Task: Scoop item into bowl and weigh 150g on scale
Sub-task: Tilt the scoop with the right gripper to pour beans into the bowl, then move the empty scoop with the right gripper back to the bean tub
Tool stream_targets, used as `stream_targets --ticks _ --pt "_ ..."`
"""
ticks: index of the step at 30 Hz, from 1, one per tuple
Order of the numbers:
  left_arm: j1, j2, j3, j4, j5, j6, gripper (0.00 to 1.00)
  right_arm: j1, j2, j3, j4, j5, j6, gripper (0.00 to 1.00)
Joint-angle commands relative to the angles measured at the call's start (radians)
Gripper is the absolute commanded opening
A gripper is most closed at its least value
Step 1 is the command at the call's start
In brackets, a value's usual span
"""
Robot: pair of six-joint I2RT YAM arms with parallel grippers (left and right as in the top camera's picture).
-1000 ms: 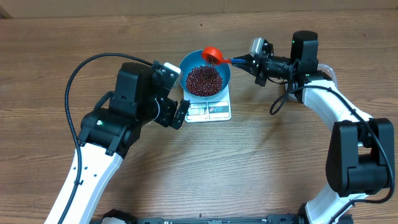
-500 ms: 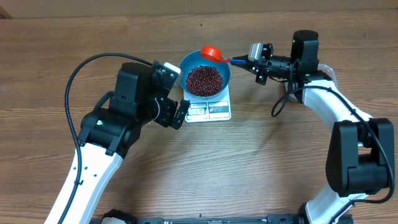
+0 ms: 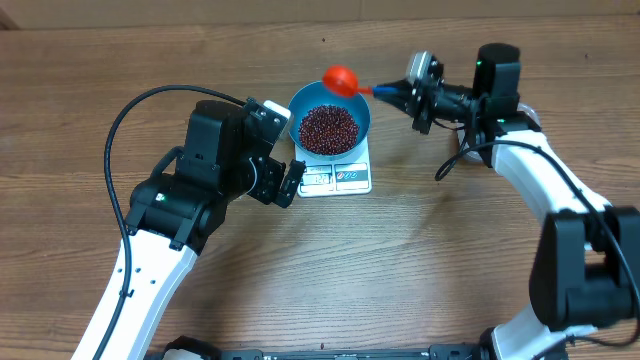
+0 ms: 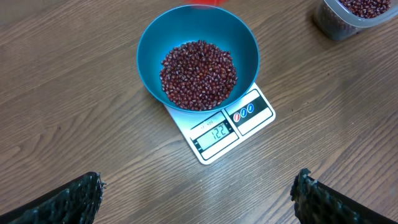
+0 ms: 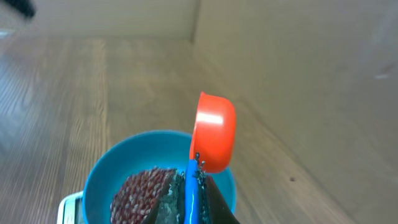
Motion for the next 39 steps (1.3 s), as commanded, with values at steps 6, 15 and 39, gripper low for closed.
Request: stream_targets --ticks 6,15,39 --pt "-0.003 -0.012 0.002 0.0 0.015 -0.006 1.0 0.006 -0.228 0.012 -0.088 0.372 0.375 0.04" --pt "-0.003 -0.012 0.002 0.0 0.014 -0.006 0.99 0.006 -0.386 0.012 -0.36 0.602 0.397 0.04" --pt "-0.003 -0.012 0.002 0.0 0.015 -0.006 1.0 0.001 -0.486 0.01 -0.784 1.216 0.396 0.04"
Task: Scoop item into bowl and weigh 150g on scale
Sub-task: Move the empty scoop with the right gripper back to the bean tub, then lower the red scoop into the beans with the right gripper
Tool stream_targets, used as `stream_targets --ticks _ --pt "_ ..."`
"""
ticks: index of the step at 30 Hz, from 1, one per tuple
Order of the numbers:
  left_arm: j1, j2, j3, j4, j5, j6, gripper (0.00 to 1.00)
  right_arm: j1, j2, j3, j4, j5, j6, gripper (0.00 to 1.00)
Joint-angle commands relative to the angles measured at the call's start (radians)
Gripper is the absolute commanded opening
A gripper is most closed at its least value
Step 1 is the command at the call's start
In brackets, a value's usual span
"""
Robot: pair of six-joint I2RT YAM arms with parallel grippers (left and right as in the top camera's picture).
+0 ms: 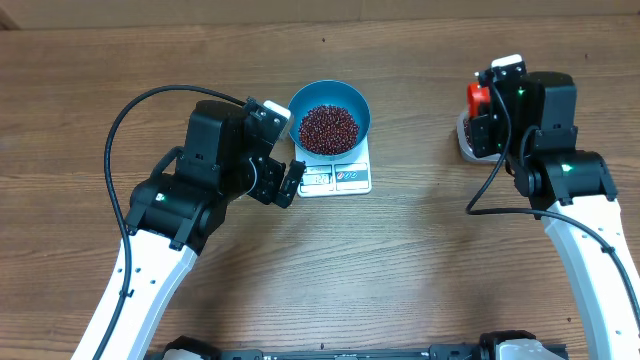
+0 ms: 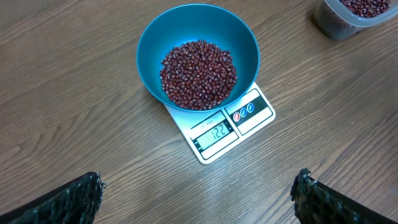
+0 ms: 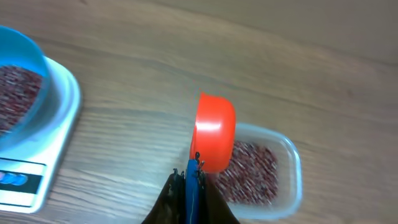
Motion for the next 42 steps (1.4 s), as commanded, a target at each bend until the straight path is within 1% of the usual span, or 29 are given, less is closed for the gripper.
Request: stream_targets --ticks 1,7,8,14,31,42 --pt "-0.003 -0.012 0.002 0.002 0.014 -0.006 1.0 -0.005 -0.01 0.009 -0.004 0.107 0.007 0.04" --pt "-0.003 -0.012 0.002 0.002 0.014 -0.006 1.0 -0.078 0.027 0.008 -0.014 0.116 0.008 0.04" --pt "-0.003 -0.012 0.002 0.002 0.015 -0.006 1.0 -0.105 0.041 0.008 -0.021 0.098 0.008 0.04" --pt "-0.003 -0.012 0.002 0.002 0.015 -0.006 0.99 -0.154 0.071 0.006 -0.055 0.04 0.008 0.04" --pt "-0.003 -0.012 0.002 0.001 0.015 -0.006 1.0 -0.159 0.234 0.005 -0.015 0.041 0.007 0.04" --pt "-0.003 -0.012 0.002 0.001 0.015 -0.006 1.0 -0.167 0.254 0.004 0.049 0.033 0.003 0.04"
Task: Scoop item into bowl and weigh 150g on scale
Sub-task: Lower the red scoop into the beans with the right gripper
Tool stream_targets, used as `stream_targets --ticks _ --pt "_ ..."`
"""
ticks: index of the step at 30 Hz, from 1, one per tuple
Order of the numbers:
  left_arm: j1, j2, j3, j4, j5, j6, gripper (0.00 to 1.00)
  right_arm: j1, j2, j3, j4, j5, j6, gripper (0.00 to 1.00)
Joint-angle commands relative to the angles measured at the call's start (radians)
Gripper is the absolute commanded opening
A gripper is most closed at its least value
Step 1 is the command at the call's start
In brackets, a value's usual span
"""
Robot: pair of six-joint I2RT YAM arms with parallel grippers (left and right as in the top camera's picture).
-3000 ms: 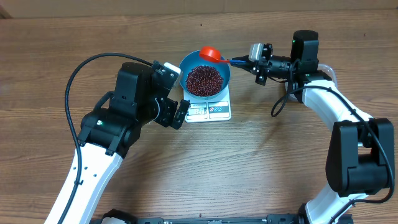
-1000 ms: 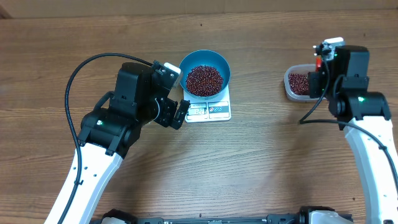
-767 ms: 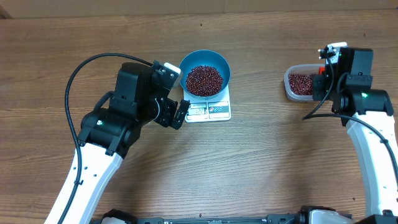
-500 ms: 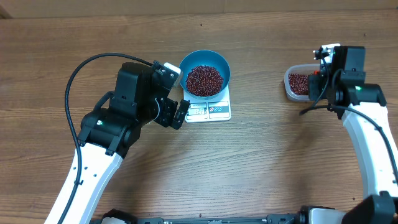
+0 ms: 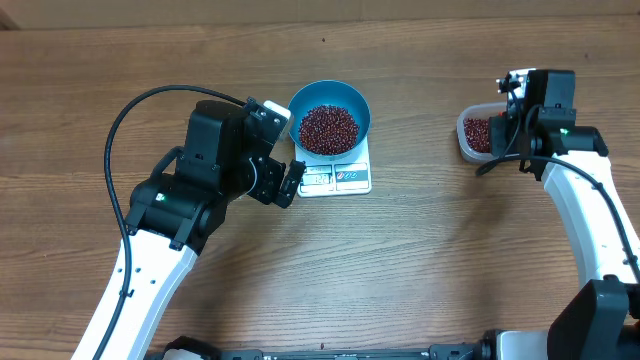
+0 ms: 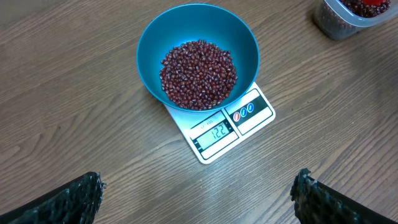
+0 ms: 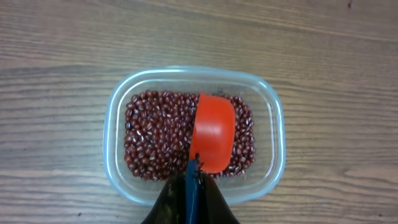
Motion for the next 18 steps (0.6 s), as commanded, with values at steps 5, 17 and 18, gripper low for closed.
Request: stream_targets --ticks 5,17,18 --pt "-0.003 -0.012 0.002 0.001 0.015 -0.006 0.99 -0.019 0.007 0.004 0.023 -0.008 0.004 0.04" --pt "-0.003 -0.012 0.002 0.001 0.015 -0.006 1.0 -0.022 0.008 0.003 0.019 -0.008 0.004 0.04" --pt "-0.003 -0.012 0.002 0.001 0.015 -0.006 1.0 -0.022 0.008 0.003 0.019 -0.008 0.004 0.04"
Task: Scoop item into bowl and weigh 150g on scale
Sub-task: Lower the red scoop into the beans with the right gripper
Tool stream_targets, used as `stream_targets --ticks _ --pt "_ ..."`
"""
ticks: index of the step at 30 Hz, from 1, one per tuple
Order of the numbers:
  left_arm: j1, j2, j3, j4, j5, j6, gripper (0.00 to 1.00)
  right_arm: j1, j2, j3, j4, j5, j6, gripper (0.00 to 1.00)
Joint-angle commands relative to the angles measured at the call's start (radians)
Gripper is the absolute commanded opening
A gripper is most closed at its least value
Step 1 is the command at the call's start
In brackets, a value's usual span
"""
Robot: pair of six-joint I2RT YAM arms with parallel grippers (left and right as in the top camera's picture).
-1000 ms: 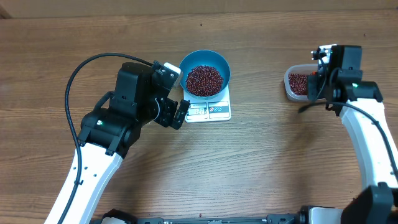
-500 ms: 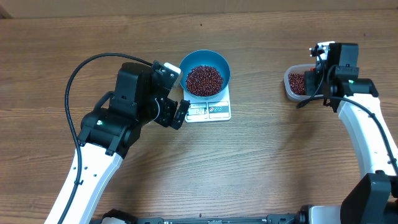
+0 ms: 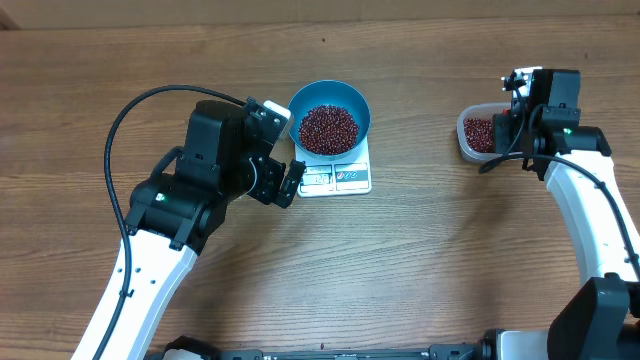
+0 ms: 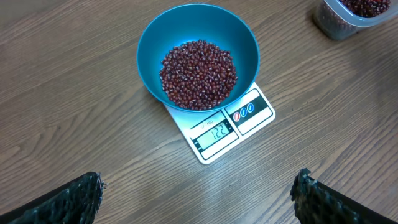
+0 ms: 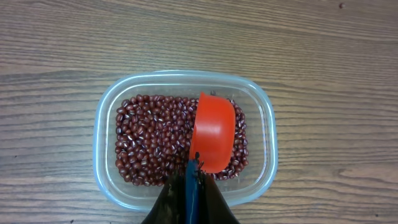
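Note:
A blue bowl (image 3: 330,115) of red beans sits on the white scale (image 3: 337,178); the display (image 4: 216,132) reads 122. My right gripper (image 5: 191,186) is shut on the blue handle of an orange scoop (image 5: 213,132), held over the beans in the clear container (image 5: 183,146), its back side showing. In the overhead view the container (image 3: 474,133) lies at the right, partly under that gripper (image 3: 522,112). My left gripper (image 4: 198,196) is open, hovering over bare table in front of the scale, nothing between its fingers (image 4: 71,196).
The container's corner (image 4: 348,14) shows at the top right of the left wrist view. A black cable (image 3: 130,130) loops from the left arm. The table's far edge (image 3: 320,18) runs along the top.
The right gripper with the scoop shifted slightly over the bean container, which now sits a little lower-left in its view. The left arm, bowl and scale reading are unchanged.
The right gripper held the orange scoop tipped at the bowl's far rim, the scale reading 122. Then it was carrying the scoop near the container at the right. After that it held the scoop over the beans there, where it stays. The left gripper stayed open throughout.

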Motion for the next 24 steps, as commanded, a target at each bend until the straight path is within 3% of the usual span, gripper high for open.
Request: stream_targets --ticks 1,24 --pt "-0.003 -0.012 0.002 0.001 0.014 -0.006 1.0 -0.005 0.004 0.003 0.003 -0.008 0.004 0.04" --pt "-0.003 -0.012 0.002 0.0 0.014 -0.006 0.99 -0.005 0.02 0.003 0.002 -0.01 0.005 0.04"
